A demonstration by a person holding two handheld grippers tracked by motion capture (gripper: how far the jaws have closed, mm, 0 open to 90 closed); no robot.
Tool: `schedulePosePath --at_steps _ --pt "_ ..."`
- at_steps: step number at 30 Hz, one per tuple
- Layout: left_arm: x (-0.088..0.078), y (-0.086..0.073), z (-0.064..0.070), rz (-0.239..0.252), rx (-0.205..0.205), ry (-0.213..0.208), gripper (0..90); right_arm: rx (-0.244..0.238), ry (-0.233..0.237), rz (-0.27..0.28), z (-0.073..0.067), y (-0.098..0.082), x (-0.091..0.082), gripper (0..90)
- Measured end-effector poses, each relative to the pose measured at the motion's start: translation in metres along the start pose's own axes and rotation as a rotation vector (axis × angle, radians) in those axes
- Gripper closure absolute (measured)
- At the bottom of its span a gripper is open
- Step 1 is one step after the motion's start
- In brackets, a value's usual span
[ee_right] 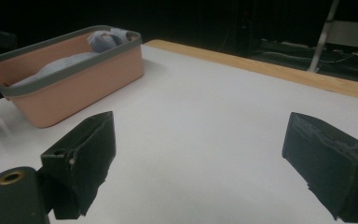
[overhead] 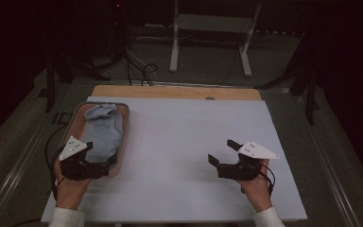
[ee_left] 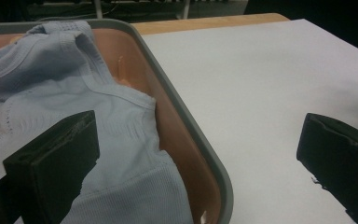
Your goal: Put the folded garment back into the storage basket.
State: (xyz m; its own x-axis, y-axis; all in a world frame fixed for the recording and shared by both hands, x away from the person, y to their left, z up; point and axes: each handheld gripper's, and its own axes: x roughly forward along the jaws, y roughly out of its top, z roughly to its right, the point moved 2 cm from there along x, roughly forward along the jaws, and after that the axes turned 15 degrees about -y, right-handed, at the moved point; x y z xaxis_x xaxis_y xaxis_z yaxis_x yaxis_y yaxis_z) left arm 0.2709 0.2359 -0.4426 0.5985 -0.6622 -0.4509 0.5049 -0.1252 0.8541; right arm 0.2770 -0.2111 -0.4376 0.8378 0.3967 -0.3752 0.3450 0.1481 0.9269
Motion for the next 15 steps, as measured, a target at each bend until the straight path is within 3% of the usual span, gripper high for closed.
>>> schedulePosePath --at_steps 15 --pt "-0.002 0.003 0.002 0.017 0.010 -0.006 0.3 0.060 -0.037 0.041 0.025 -0.017 -0.020 9.8"
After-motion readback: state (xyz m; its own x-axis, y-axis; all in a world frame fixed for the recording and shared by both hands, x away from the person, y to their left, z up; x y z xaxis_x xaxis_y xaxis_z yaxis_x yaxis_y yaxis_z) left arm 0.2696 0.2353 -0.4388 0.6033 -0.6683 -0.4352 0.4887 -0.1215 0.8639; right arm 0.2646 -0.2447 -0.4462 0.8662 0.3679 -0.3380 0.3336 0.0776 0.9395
